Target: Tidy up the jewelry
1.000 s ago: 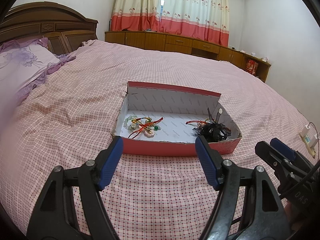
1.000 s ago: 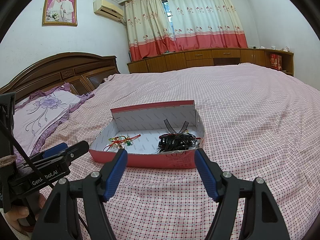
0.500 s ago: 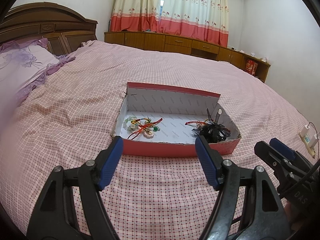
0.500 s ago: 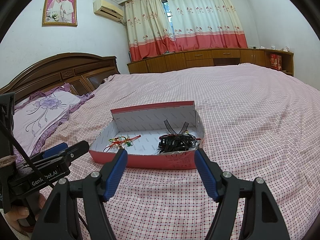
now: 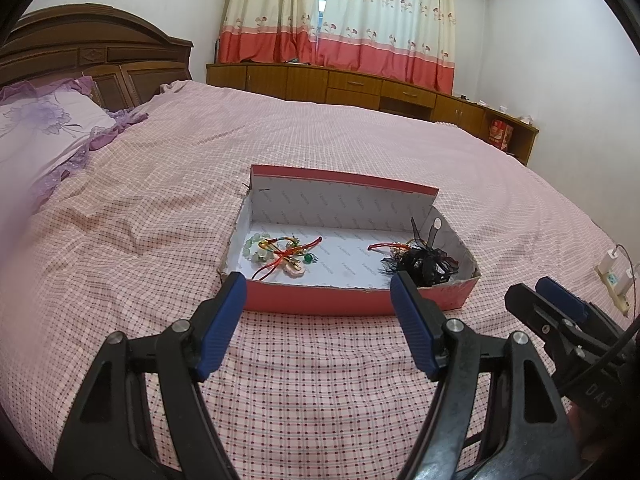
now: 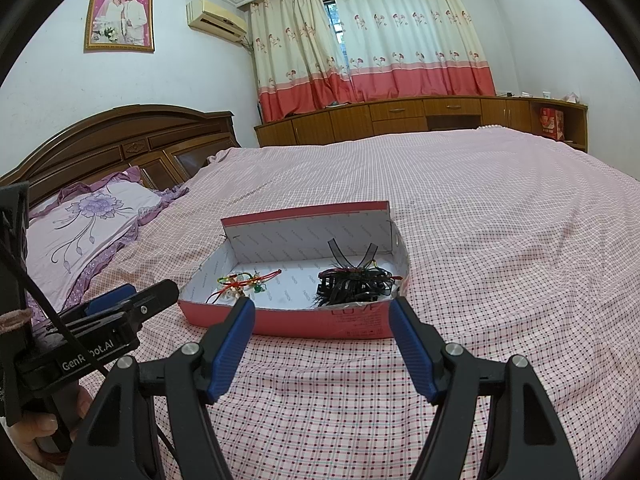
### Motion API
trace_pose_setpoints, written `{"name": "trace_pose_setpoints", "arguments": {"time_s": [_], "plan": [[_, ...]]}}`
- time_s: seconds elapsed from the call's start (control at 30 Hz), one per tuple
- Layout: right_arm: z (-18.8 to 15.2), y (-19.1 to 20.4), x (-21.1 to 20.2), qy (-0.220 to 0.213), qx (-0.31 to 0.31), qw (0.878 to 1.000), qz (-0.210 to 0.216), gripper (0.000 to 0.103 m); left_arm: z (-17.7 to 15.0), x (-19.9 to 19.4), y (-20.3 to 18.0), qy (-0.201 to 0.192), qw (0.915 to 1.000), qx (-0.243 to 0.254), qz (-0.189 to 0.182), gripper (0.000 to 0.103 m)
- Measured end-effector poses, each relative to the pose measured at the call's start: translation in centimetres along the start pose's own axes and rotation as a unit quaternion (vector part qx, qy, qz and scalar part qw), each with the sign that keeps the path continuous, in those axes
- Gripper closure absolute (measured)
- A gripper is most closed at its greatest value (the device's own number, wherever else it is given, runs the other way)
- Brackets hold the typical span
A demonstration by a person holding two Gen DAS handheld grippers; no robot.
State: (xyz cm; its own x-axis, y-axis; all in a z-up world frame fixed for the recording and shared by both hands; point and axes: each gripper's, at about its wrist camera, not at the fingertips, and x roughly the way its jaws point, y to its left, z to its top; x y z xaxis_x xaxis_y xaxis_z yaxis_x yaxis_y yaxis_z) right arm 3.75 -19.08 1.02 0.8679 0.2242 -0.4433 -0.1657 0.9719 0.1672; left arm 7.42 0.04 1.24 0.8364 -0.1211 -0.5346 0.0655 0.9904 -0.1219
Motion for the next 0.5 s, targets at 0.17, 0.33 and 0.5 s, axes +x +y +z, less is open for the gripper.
{"name": "trace_pose_setpoints", "arguments": {"time_s": [0.17,0.33,0.5], "plan": [[-0.06,-0.04,0.01,0.0,-0.001,1.0,0.0,0.031,-0.02,0.17,-0.06,0.001,1.0,0.001,0.0,0.036],[-0.07,-0.08,0.05,0.001,0.0,1.0,0.0,0.031,-0.16,0.26,0.02,0.002,1.0,0.001,0.0,0.036],[-0.05,-0.06,0.1,0.001,0.0,1.0,0.0,0.031,-0.28,0.36,0.0,0.003,1.0,0.003,0.001,0.036]]}}
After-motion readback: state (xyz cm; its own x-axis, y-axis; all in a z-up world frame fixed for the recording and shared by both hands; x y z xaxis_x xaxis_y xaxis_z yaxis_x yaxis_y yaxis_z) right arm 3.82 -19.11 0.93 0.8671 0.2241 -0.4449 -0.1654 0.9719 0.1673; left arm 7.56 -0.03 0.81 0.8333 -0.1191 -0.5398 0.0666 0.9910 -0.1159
